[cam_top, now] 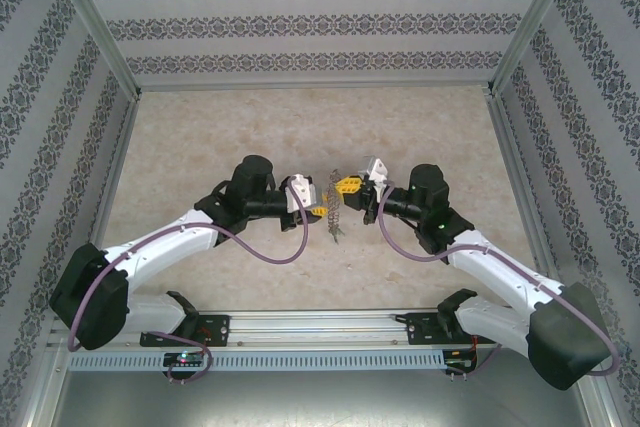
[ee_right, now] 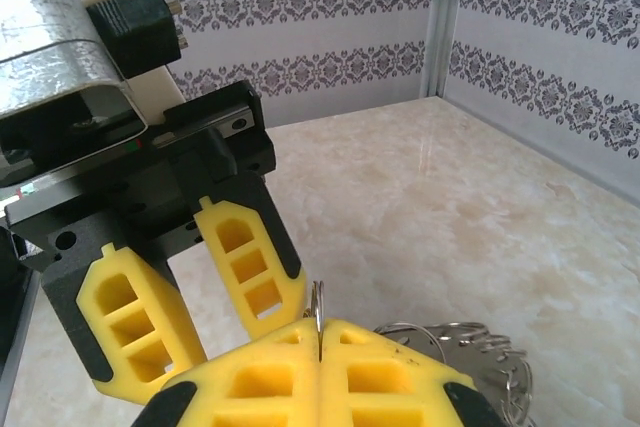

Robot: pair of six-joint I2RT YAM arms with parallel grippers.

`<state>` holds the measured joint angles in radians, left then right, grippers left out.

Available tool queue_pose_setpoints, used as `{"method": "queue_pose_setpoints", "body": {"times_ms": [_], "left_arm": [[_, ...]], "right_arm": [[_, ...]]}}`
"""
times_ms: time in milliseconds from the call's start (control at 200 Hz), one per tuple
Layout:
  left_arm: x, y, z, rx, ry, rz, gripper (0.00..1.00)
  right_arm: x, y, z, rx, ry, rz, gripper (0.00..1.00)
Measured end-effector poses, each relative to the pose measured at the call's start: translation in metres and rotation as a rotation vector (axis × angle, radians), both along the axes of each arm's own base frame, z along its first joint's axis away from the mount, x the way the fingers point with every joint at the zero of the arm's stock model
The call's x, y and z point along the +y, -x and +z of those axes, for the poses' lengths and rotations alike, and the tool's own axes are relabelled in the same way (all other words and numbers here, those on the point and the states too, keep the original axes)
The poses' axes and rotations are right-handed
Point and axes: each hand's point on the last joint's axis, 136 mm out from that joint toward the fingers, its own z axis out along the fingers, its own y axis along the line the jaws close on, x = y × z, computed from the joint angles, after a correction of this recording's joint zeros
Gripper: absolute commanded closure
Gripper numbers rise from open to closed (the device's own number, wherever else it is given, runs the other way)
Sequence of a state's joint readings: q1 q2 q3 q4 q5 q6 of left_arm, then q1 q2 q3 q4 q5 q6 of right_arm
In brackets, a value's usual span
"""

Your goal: Put the keys on the keyring

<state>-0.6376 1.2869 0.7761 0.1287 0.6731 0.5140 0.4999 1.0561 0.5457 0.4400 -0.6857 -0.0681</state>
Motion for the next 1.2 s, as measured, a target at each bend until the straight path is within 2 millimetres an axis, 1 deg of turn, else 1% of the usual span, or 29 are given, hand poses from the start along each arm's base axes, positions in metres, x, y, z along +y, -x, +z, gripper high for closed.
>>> {"method": "queue_pose_setpoints", "body": {"times_ms": [170, 245, 330, 370, 405, 495, 595, 645, 779, 894, 1024, 1089, 1199], "left_arm": [[0.014, -0.006, 0.006, -0.009, 0.056, 0.061, 0.66], [0.021, -0.01, 0.016, -0.019, 0.086, 0.087, 0.66], [0.026, -0.013, 0.031, -0.037, 0.128, 0.105, 0.64], [0.028, -0.013, 0.038, -0.042, 0.15, 0.108, 0.63], [0.029, -0.011, 0.043, -0.044, 0.166, 0.104, 0.6], [0.029, -0.008, 0.051, -0.041, 0.193, 0.09, 0.6], [0.025, -0.005, 0.052, -0.023, 0.197, 0.058, 0.63], [0.023, -0.003, 0.053, -0.01, 0.198, 0.036, 0.64], [0.016, -0.001, 0.055, 0.017, 0.199, -0.011, 0.64], [0.014, 0.002, 0.052, 0.043, 0.193, -0.036, 0.64], [0.014, 0.006, 0.047, 0.07, 0.182, -0.05, 0.64], [0.014, 0.006, 0.047, 0.077, 0.178, -0.053, 0.67], [0.014, 0.007, 0.045, 0.084, 0.175, -0.058, 0.68]], "right_arm": [[0.001, -0.002, 0.004, 0.003, -0.024, -0.007, 1.0], [0.001, -0.001, 0.004, 0.007, -0.025, -0.003, 1.0], [0.002, 0.002, 0.004, 0.0, -0.022, 0.021, 1.0], [0.003, 0.005, 0.003, -0.003, -0.019, 0.038, 1.0], [0.004, 0.008, 0.001, -0.001, -0.014, 0.055, 1.0], [0.006, 0.012, -0.005, 0.004, 0.003, 0.091, 1.0], [0.008, 0.017, -0.014, 0.014, 0.04, 0.129, 1.0], [0.009, 0.018, -0.016, 0.011, 0.055, 0.143, 1.0], [0.012, 0.018, -0.009, -0.024, 0.07, 0.17, 1.0], [0.015, 0.017, -0.004, -0.042, 0.069, 0.19, 1.0], [0.018, 0.017, -0.006, -0.04, 0.073, 0.204, 1.0], [0.02, 0.019, -0.007, -0.037, 0.076, 0.215, 1.0], [0.025, 0.023, -0.009, -0.03, 0.079, 0.234, 1.0]]}}
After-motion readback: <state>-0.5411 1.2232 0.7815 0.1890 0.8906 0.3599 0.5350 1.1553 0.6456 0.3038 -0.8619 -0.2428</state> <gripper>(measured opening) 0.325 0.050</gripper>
